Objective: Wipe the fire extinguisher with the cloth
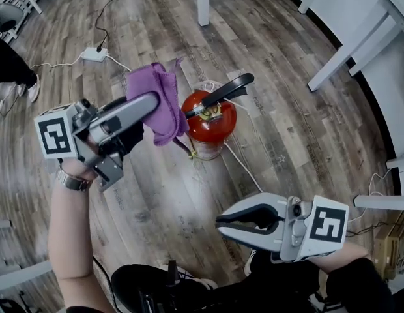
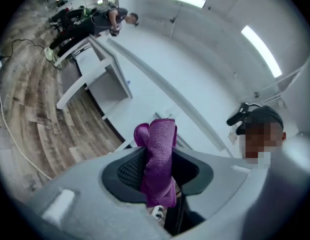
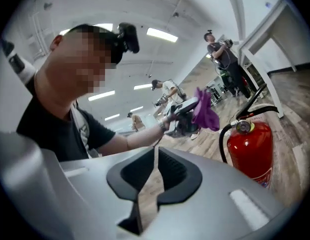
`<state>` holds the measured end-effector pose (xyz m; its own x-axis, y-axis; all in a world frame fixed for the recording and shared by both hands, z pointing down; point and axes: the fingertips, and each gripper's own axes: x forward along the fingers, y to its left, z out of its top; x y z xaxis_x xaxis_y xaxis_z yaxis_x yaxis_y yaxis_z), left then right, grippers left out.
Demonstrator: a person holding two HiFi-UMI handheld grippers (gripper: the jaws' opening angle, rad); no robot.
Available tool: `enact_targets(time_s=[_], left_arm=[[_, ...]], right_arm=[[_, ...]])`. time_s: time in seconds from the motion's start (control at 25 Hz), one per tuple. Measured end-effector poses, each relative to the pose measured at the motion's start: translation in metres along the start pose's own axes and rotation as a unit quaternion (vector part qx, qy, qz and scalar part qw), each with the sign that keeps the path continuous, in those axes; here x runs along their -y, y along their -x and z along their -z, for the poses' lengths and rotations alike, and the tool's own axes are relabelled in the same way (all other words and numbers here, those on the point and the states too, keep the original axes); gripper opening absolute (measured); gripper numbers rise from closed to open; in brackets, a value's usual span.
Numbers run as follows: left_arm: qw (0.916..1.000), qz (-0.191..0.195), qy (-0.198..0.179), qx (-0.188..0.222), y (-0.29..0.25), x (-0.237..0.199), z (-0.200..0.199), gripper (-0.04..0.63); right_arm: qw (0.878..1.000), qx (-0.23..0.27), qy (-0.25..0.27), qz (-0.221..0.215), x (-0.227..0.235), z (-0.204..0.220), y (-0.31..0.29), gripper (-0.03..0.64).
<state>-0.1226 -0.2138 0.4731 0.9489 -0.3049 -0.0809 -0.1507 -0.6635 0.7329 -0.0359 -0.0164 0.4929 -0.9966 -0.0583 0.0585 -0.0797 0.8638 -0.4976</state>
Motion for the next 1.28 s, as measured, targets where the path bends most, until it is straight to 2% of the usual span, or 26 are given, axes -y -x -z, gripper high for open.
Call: enact_targets(time_s=[0.12,0.28,0.44,0.52,0.68,0.76,0.88,0.96,1.08,1.2,1.28], left_arm=[[0.9962,-0.027,0.021,-0.080,-0.018,-0.039,0.005,0.121],[0.9906,-0.022,0.047,-0.126,-0.034,-0.078,0.014,0.123],[0.9835,0.015,0.053,-0.173,-0.049,-0.102,0.040,0.121],[0.9807,0.003,0.070,-0.183,-0.049,-0.121,0.059,0.121],[0.9795,-0.052,0.096,-0.169,-0.031,-0.164,0.073,0.121],[0.9772,-0.066,0.106,-0.172,-0.026,-0.187,0.091,0.118],[0.9763,-0.056,0.159,-0.135,-0.028,-0.215,0.125,0.118],[0.9747,-0.091,0.161,-0.125,-0.021,-0.251,0.152,0.118],[0.9628,-0.154,0.194,-0.107,-0.008,-0.303,0.202,0.118],[0.9446,-0.225,0.215,-0.106,0.008,-0.344,0.253,0.118],[0.9356,-0.255,0.223,-0.097,0.014,-0.362,0.274,0.117]], right_arm=[[1.000,-0.028,0.008,0.009,0.012,0.015,-0.003,0.006],[1.000,-0.019,0.003,0.010,0.037,0.014,0.004,0.000],[1.000,-0.020,-0.010,0.000,0.040,0.021,0.010,0.000],[0.999,-0.031,-0.006,0.003,0.041,0.028,0.015,0.000],[0.999,-0.028,-0.023,-0.010,0.048,0.022,0.008,0.000],[0.999,-0.021,-0.035,-0.024,0.045,0.018,0.002,0.000],[0.998,-0.017,-0.046,-0.046,0.030,0.011,-0.006,0.000],[0.998,-0.025,-0.032,-0.045,0.027,0.010,-0.006,0.000],[0.998,-0.034,-0.024,-0.038,0.028,0.011,-0.005,0.000],[0.998,-0.039,-0.026,-0.032,0.029,0.012,-0.002,0.000],[0.998,-0.047,-0.027,-0.022,0.033,0.014,0.001,0.000]])
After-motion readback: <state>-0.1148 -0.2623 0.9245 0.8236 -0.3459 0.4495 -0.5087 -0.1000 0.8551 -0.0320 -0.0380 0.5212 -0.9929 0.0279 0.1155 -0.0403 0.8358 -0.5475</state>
